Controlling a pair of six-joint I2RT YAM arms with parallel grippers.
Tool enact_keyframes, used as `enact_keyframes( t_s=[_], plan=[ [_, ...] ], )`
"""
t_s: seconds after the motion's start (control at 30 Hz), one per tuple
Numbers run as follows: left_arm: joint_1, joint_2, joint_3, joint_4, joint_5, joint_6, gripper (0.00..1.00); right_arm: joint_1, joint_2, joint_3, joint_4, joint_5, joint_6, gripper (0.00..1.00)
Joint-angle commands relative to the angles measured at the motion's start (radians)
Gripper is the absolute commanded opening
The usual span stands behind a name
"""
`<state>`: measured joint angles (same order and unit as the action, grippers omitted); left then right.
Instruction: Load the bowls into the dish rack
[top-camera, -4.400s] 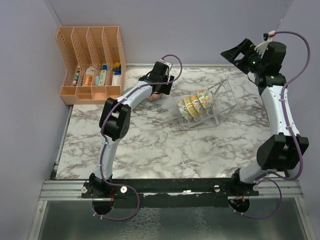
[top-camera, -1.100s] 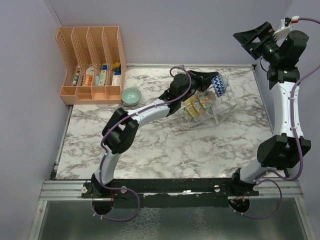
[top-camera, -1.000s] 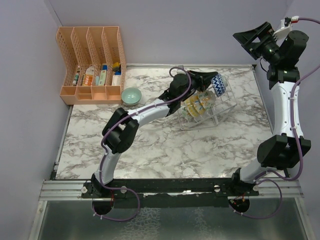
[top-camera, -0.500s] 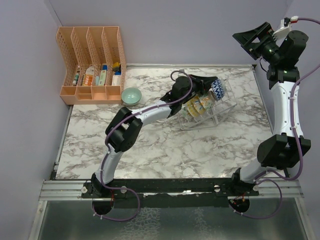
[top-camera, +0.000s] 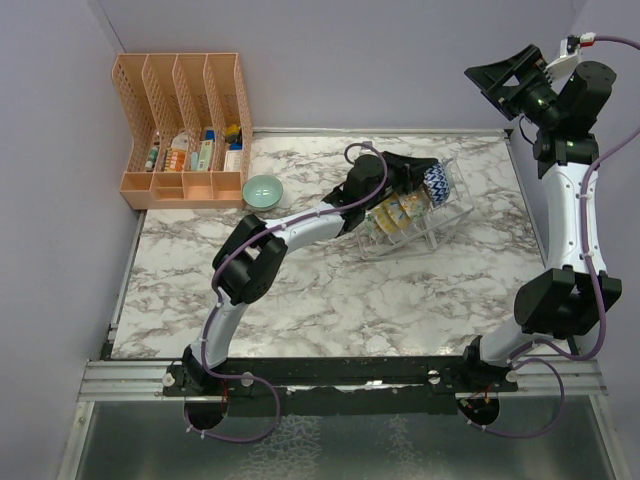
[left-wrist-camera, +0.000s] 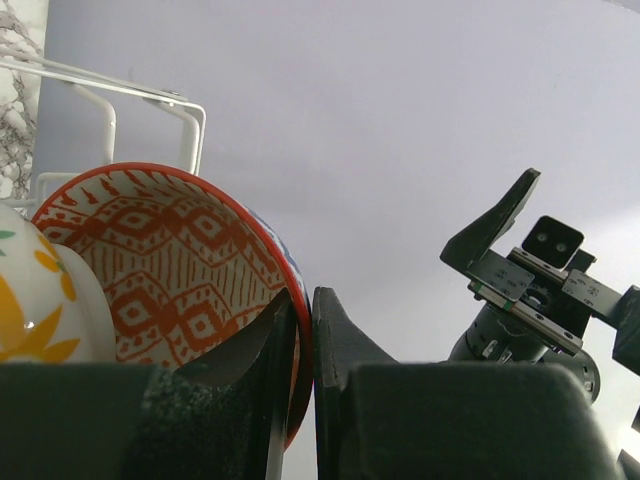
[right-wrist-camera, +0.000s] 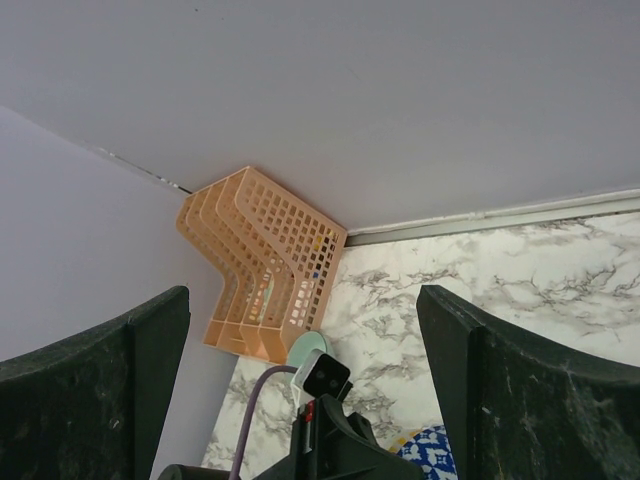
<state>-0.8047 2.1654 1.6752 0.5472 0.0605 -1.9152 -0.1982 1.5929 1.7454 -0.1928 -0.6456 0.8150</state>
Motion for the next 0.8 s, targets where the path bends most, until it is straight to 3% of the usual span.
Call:
enact_keyframes(
  t_s=[0.0, 0.1, 0.43, 0.77],
  plan=[
    [-0.001, 0.010, 0.043, 0.019, -0.008, -0.002, 0.14, -0.007, 0.011, -0.012, 0.024, -0.026, -0.010, 0.96],
    [0.001, 0.013, 0.049, 0.015, -0.003, 0.000, 0.15, -0.007, 0.013, -0.012, 0.026, -0.028, -0.010, 0.96],
    [0.008, 0.013, 0.083, -0.063, 0.028, 0.022, 0.29, -0.008, 0.012, -0.017, 0.026, -0.028, -0.014, 0.96],
    [0.017, -0.019, 0.064, -0.150, 0.063, 0.046, 0.31, -0.009, 0.008, -0.021, 0.027, -0.028, -0.013, 0.96]
  ],
)
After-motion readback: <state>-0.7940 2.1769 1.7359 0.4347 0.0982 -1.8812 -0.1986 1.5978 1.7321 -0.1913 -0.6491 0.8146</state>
